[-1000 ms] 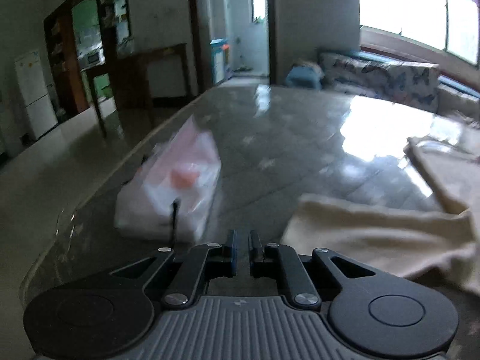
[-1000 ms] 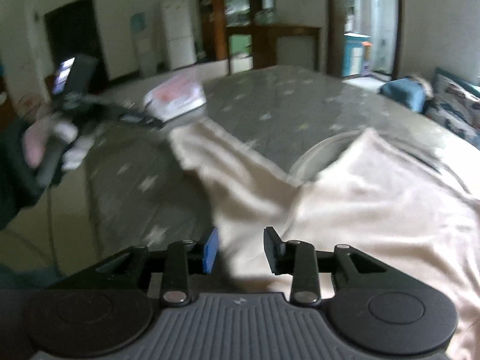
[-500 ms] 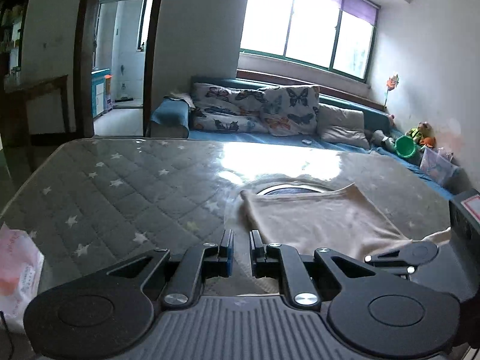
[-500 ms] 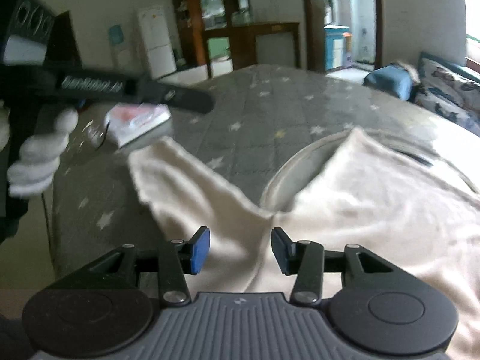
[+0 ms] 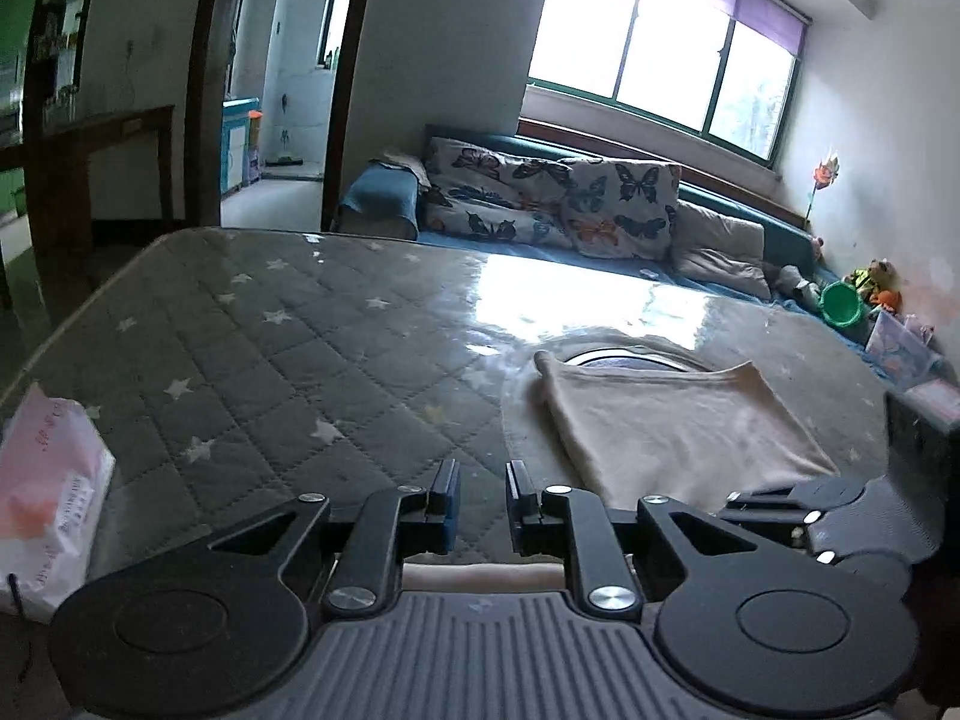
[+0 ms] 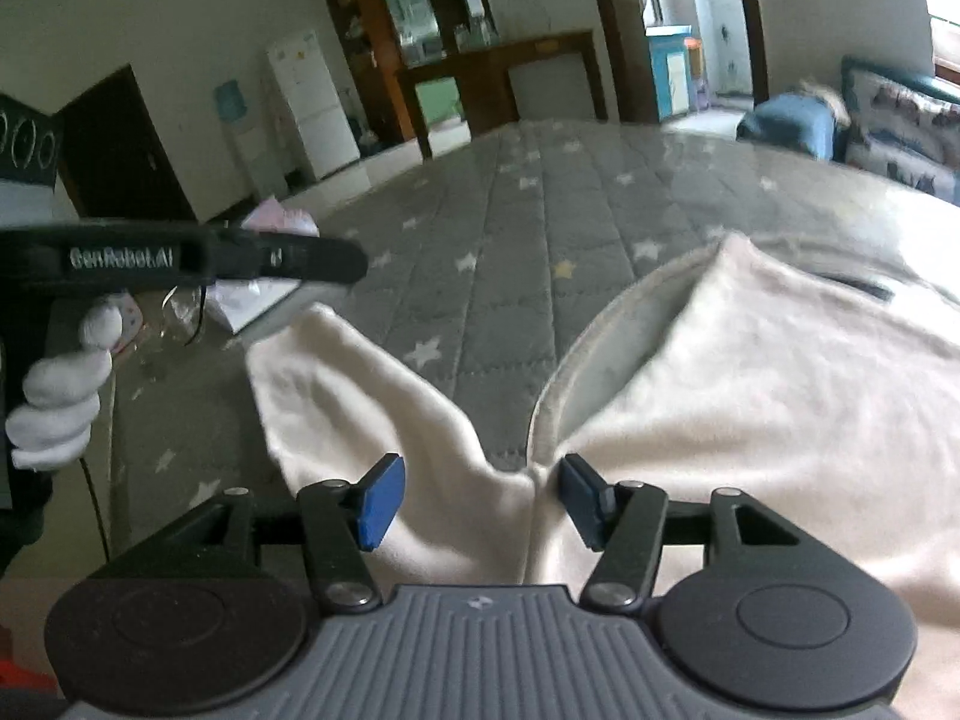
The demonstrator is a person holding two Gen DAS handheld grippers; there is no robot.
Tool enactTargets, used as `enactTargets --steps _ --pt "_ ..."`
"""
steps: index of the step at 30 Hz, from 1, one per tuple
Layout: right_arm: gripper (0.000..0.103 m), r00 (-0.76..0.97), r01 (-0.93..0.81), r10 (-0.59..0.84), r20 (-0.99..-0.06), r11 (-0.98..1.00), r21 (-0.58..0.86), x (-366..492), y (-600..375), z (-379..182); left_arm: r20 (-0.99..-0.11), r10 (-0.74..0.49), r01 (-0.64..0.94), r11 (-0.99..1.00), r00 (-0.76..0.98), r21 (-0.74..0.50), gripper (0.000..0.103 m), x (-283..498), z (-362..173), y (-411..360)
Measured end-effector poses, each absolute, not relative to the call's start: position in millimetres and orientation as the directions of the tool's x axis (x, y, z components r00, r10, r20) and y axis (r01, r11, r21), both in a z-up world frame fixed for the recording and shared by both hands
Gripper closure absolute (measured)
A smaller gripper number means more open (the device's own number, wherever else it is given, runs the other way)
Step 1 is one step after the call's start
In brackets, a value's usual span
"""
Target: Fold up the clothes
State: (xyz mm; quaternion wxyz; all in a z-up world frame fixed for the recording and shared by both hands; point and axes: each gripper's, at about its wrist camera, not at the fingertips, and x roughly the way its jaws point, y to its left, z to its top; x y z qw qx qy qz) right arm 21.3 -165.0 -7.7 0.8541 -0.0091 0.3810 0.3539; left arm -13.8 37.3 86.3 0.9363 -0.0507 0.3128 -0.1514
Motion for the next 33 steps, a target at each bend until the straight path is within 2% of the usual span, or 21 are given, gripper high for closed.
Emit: enactTargets --steps 4,9,12,17,21,27,30,33 --pt "0.046 0.521 -0.576 0.608 -0.599 0.768 0.279 6 -203 19 -0.562 -0.346 0.282 0.938 0.751 -0.201 0.084 -12 87 28" --pt "0.048 0.659 -0.432 0.399 -0.637 0.895 0.114 -17 -261 34 -0.576 -0.433 0.376 0.899 0.693 -0.223 0.084 -11 81 -1" --pt "0.052 0.678 -0.347 0.311 -0.666 0.934 0.084 -28 -284 28 -0.586 -0.505 0.472 0.853 0.634 -0.224 0.084 -16 73 -33" --pt "0.052 0.666 -0.386 0.28 -0.692 0.923 0.002 -68 -280 10 -0.625 -0.598 0.643 0.741 0.501 -0.193 0.084 -39 52 -80" --pt "0.054 0.666 -0.395 0.245 -0.705 0.917 -0.054 -97 -273 -2 -0.679 -0.602 0.712 0.683 0.42 -0.165 0.084 -58 32 -93" --pt "0.053 0.722 -0.338 0.263 -0.64 0.941 0.006 -117 -281 9 -0.68 -0.594 0.737 0.666 0.43 -0.116 0.08 -69 27 -86" --pt "0.052 0.692 -0.345 0.272 -0.669 0.938 0.024 -120 -278 -3 -0.683 -0.593 0.736 0.666 0.426 -0.118 0.08 -67 23 -89" --pt "0.052 0.702 -0.336 0.282 -0.654 0.941 0.044 -128 -285 0 -0.679 -0.595 0.745 0.659 0.43 -0.105 0.077 -67 32 -89"
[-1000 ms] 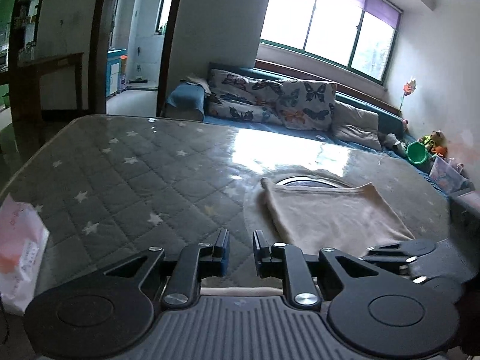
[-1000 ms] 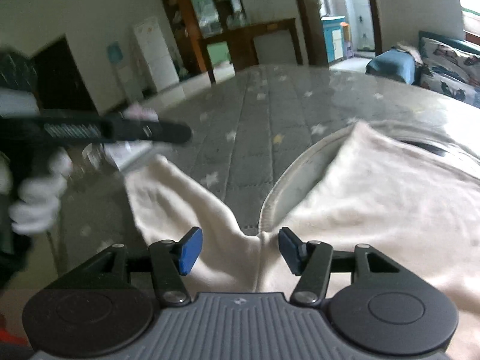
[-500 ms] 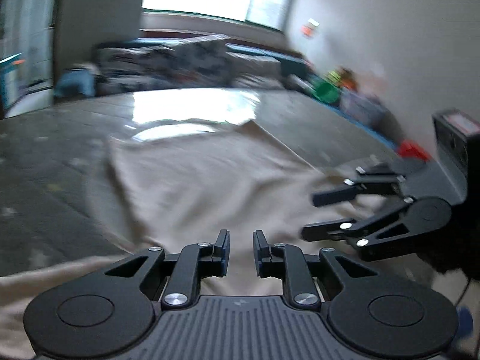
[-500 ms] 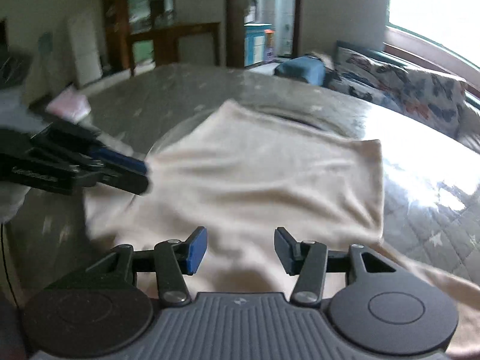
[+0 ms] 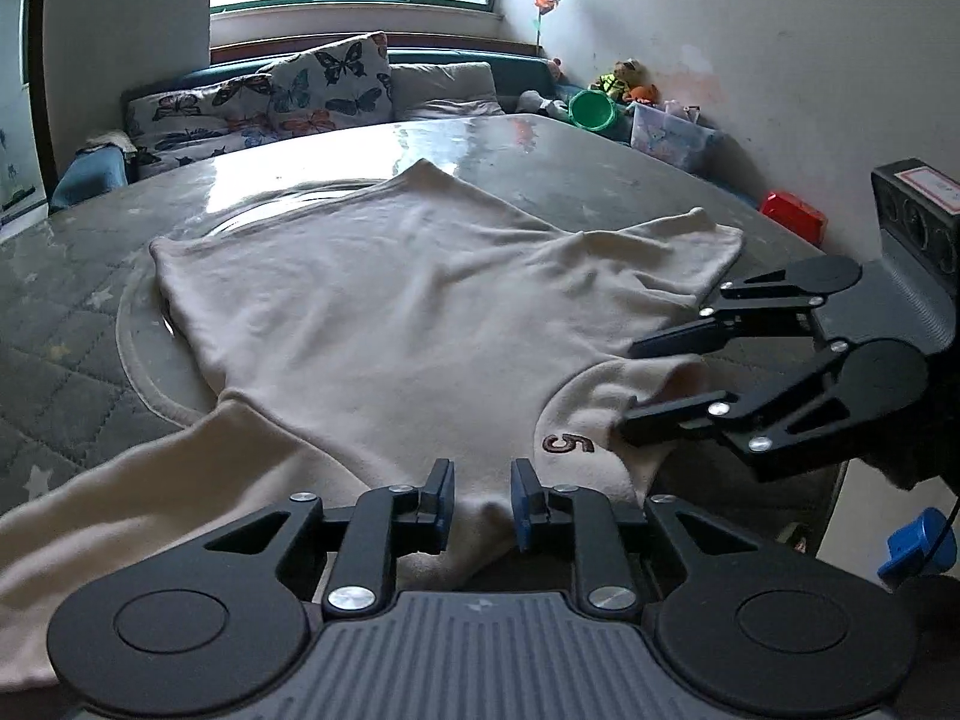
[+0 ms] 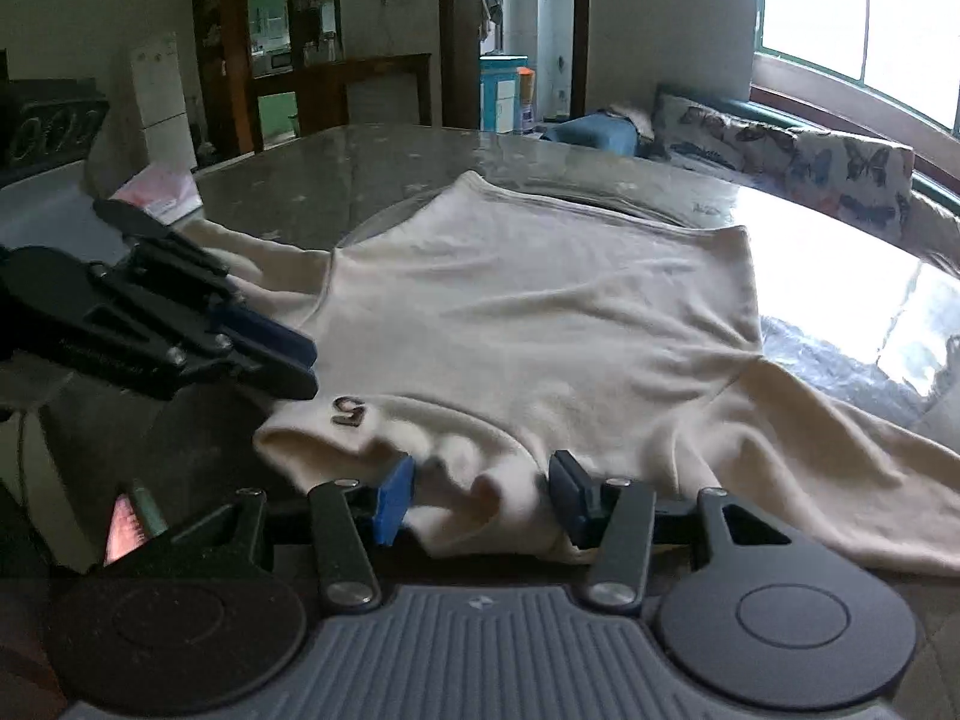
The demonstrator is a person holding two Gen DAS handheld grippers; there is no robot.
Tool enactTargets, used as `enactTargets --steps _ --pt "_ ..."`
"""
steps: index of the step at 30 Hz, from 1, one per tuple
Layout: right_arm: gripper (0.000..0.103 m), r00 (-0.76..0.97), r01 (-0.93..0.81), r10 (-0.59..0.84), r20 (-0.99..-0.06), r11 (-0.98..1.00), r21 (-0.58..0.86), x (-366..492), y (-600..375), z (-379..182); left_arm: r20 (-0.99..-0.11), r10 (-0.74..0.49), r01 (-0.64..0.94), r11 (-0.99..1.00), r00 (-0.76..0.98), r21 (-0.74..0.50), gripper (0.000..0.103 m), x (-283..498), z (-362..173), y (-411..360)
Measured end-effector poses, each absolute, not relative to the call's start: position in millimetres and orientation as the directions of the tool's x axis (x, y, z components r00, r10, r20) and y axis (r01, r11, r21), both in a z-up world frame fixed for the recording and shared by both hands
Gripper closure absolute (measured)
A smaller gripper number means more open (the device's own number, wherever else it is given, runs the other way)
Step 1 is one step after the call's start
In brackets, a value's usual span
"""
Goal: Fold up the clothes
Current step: 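Release the shirt with both grippers and smooth it flat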
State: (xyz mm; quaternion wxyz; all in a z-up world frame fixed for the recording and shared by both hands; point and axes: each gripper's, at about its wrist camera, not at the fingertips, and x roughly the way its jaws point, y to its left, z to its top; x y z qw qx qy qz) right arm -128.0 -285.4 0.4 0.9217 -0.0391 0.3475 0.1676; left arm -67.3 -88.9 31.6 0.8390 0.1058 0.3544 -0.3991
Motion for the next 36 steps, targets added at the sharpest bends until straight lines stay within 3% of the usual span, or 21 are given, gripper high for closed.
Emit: enactTargets --steps 4,11,23,31,36 --pt "0.05 0.785 -0.205 0.233 -0.573 0.972 0.115 -138 -329 21 -0.642 -0.616 0.746 0.658 0.458 -0.1 0.065 -63 47 -89" --pt "0.05 0.813 0.179 -0.148 -0.563 0.984 -0.001 -124 -422 9 -0.632 -0.636 0.752 0.647 0.443 -0.125 0.065 -52 40 -112" --pt "0.048 0.718 0.395 -0.336 -0.61 0.918 -0.042 -96 -495 -18 -0.662 -0.633 0.76 0.634 0.402 -0.145 0.064 -59 22 -118" --pt "0.048 0.805 0.236 -0.197 -0.559 0.972 -0.002 -92 -446 -8 -0.663 -0.632 0.761 0.633 0.402 -0.142 0.06 -62 22 -120" --pt "0.046 0.795 0.132 -0.126 -0.594 0.991 -0.033 -65 -415 -20 -0.662 -0.63 0.754 0.64 0.406 -0.147 0.059 -65 22 -117"
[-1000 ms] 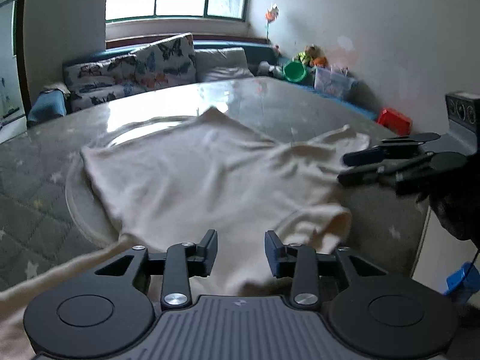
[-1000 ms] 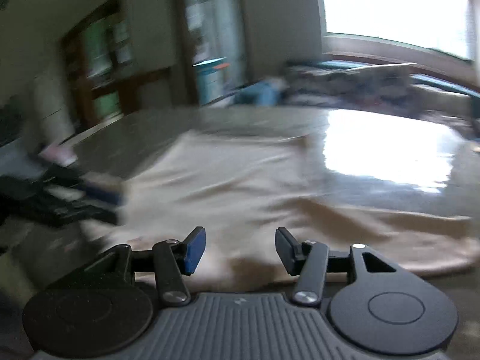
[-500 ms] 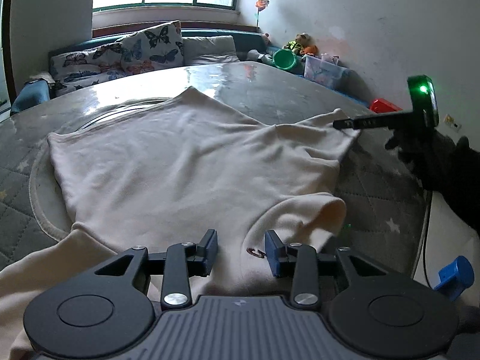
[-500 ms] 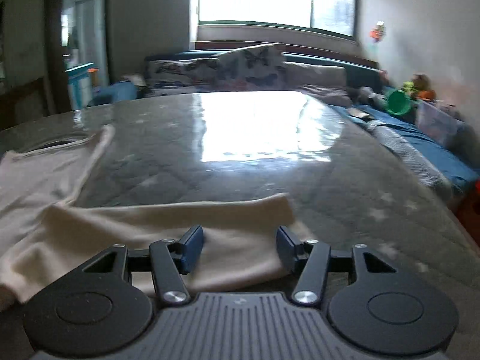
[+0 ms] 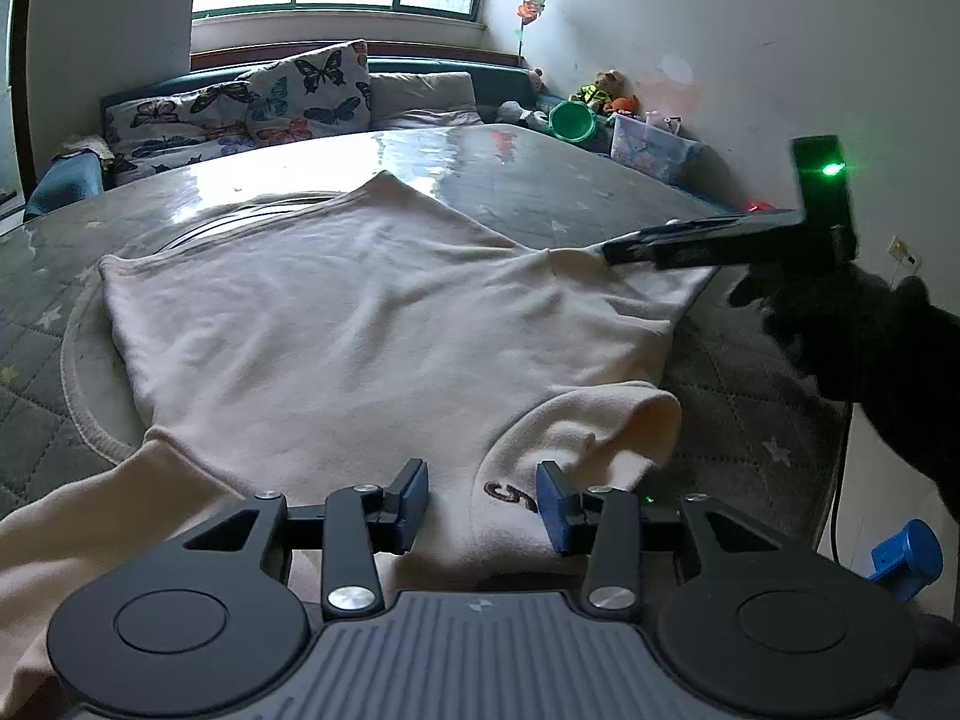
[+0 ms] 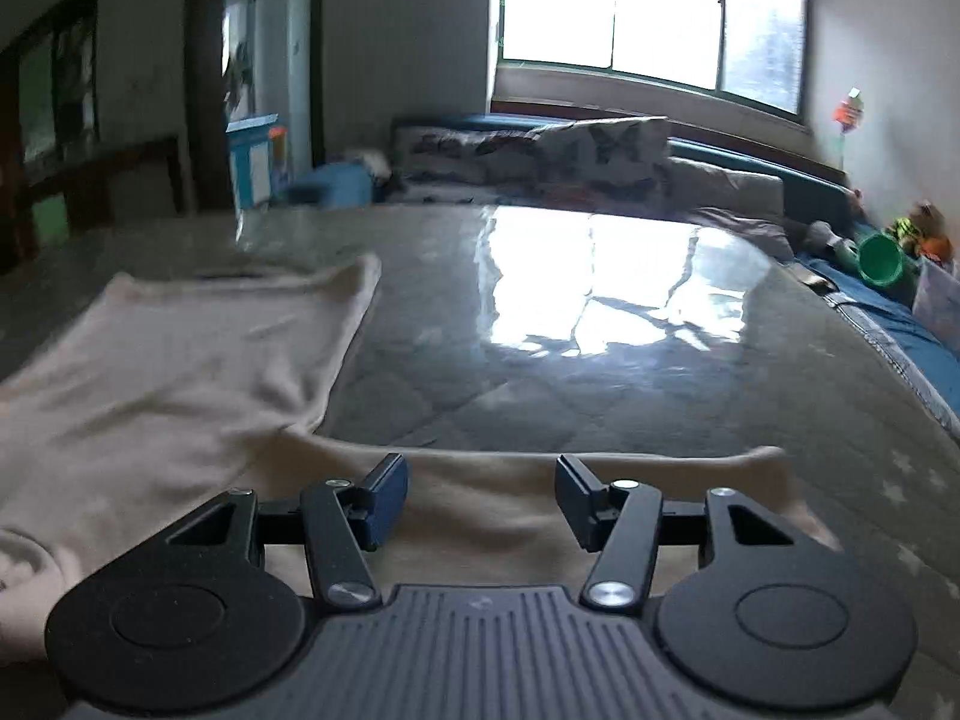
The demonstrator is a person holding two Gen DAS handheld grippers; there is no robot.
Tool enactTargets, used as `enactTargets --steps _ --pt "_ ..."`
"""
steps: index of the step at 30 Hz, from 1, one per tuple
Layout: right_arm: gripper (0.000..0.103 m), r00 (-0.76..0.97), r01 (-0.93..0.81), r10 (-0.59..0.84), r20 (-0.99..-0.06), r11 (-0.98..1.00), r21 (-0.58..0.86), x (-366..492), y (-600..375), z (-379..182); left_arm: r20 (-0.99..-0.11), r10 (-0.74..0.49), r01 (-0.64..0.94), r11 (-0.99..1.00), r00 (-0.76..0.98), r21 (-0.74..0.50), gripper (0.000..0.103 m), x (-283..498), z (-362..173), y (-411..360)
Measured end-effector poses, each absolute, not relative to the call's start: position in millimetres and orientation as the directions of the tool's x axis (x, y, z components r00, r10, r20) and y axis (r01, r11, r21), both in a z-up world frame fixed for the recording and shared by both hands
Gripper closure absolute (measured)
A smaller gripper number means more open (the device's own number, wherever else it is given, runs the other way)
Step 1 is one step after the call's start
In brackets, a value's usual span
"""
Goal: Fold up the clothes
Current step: 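Release the shirt with both grippers and smooth it flat, then grasp a sleeve cuff with the right gripper and lift it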
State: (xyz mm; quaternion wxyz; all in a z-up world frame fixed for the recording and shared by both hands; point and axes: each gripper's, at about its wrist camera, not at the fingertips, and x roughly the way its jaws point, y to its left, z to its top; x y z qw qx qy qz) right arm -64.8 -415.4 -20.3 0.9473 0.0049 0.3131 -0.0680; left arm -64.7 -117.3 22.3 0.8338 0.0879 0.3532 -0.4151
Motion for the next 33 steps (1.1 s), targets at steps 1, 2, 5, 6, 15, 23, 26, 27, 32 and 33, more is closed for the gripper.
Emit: enactTargets --steps 1,2,5,6,15,23,26,27,32,33 --pt "0.044 0.791 0.139 -0.129 -0.598 0.99 -0.029 -62 -417 -21 -0.662 -0.63 0.754 0.64 0.406 -0.147 0.059 -66 22 -116" --pt "0.044 0.791 0.158 -0.137 -0.597 0.987 -0.017 -61 -421 -20 -0.661 -0.631 0.753 0.641 0.407 -0.148 0.058 -66 22 -114" --pt "0.044 0.793 0.233 -0.169 -0.585 0.972 0.036 -66 -439 -13 -0.66 -0.632 0.753 0.641 0.406 -0.151 0.058 -67 23 -111" --pt "0.044 0.793 0.257 -0.175 -0.584 0.965 0.059 -71 -448 -10 -0.659 -0.633 0.753 0.641 0.406 -0.152 0.057 -67 22 -111" --pt "0.045 0.732 0.498 -0.305 -0.609 0.85 0.173 -131 -514 -15 -0.658 -0.636 0.754 0.638 0.403 -0.155 0.056 -63 23 -113" --pt "0.047 0.712 0.542 -0.346 -0.611 0.823 0.167 -137 -514 -21 -0.651 -0.632 0.752 0.644 0.419 -0.142 0.053 -63 29 -114" --pt "0.058 0.707 0.537 -0.349 -0.615 0.831 0.147 -132 -512 -21 -0.66 -0.622 0.751 0.647 0.42 -0.133 0.052 -64 28 -115" --pt "0.069 0.705 0.538 -0.351 -0.616 0.831 0.142 -129 -512 -20 -0.662 -0.621 0.75 0.648 0.42 -0.132 0.052 -64 27 -116" --pt "0.092 0.715 0.551 -0.332 -0.615 0.809 0.203 -126 -521 -19 -0.657 -0.625 0.752 0.646 0.422 -0.13 0.051 -66 29 -116" --pt "0.094 0.722 0.551 -0.323 -0.612 0.803 0.227 -127 -523 -19 -0.656 -0.624 0.753 0.646 0.423 -0.129 0.051 -65 30 -116"
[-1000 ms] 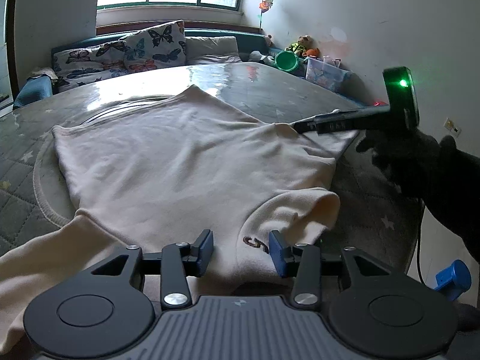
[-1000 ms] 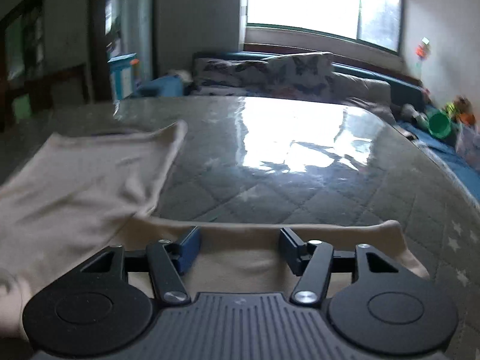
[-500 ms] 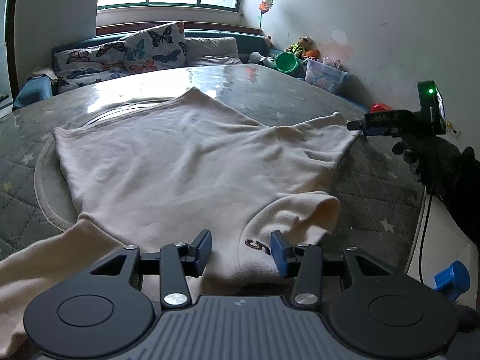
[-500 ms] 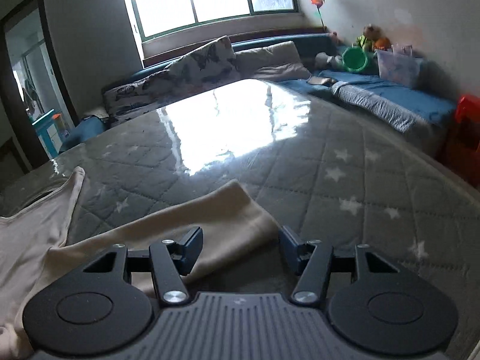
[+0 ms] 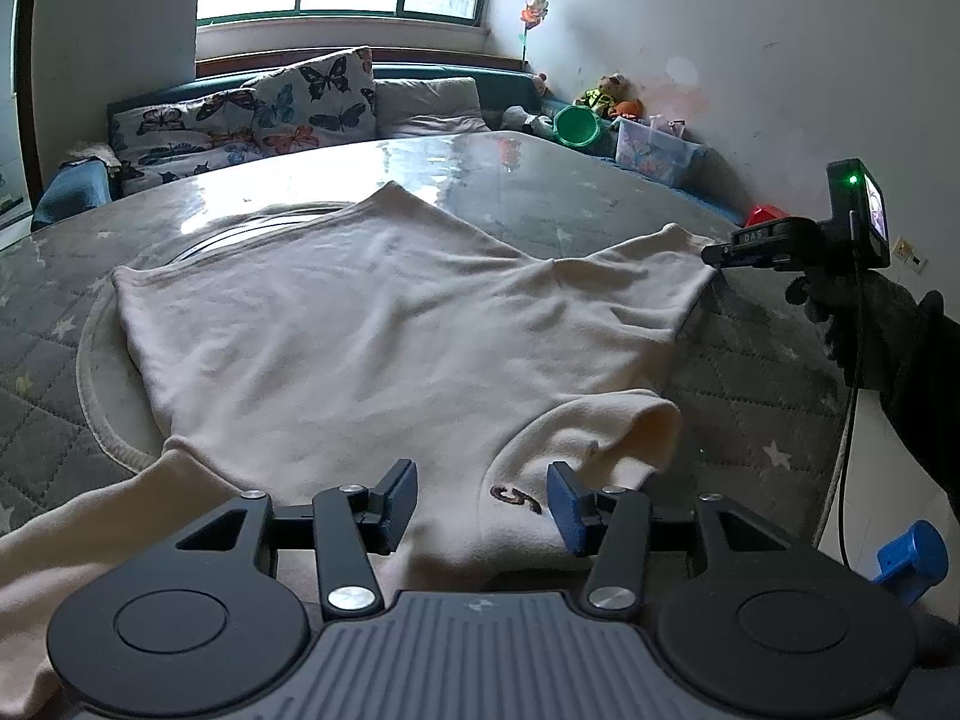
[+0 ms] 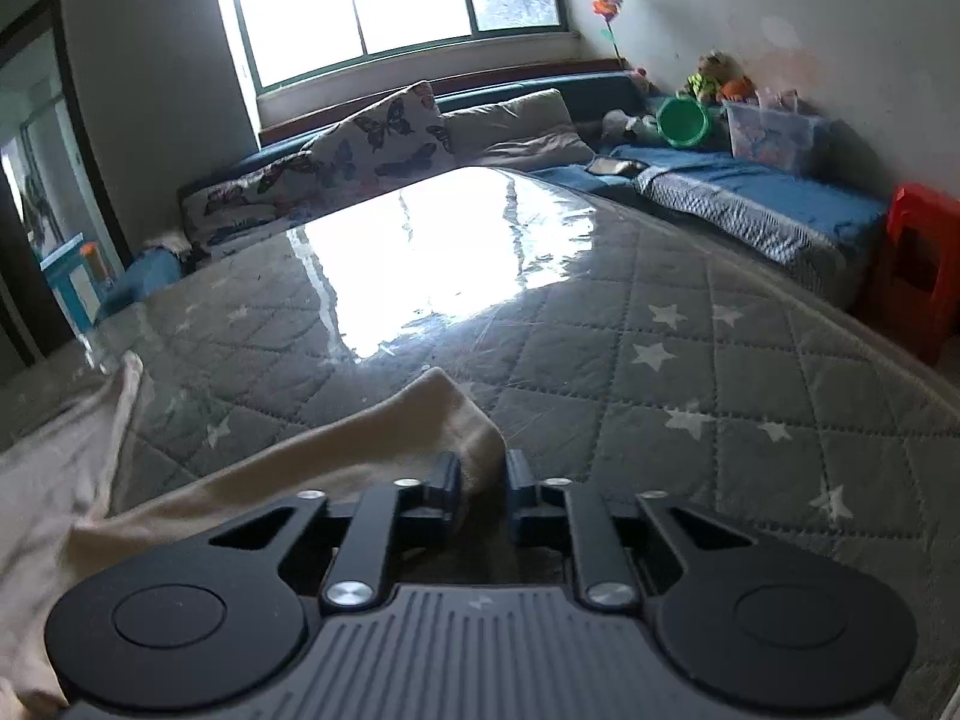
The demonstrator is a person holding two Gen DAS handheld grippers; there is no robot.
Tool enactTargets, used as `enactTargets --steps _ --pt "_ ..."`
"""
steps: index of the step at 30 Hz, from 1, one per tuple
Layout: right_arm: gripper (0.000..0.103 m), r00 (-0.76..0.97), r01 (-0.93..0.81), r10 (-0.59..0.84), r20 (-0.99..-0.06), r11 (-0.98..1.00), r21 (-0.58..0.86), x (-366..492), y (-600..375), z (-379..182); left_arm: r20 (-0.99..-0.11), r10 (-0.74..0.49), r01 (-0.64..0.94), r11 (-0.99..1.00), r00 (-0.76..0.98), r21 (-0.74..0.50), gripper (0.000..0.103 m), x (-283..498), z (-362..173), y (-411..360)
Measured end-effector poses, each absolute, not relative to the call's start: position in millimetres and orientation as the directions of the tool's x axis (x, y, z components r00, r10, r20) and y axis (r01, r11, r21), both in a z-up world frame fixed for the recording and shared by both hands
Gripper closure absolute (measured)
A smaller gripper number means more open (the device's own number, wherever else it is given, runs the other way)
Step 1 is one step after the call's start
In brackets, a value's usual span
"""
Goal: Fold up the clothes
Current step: 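Grasp a sleeve cuff with the right gripper and lift it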
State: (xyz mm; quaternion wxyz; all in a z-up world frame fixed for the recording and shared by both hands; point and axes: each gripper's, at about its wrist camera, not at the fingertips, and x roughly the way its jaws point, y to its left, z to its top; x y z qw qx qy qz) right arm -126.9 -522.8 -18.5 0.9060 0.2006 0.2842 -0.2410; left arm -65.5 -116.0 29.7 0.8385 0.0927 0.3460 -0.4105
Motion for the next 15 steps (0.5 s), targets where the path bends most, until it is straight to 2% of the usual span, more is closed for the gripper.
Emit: enactTargets --steps 7,15 --pt "0.096 0.832 0.478 -0.23 -0.505 0.758 0.443 -149 -530 9 -0.655 -0.624 0.751 0.648 0.427 -0.128 0.05 -63 30 -117" --pt "0.096 0.944 0.216 -0.062 -0.324 0.859 0.464 -131 -471 78 -0.638 -0.638 0.748 0.648 0.431 -0.144 0.048 -64 30 -115"
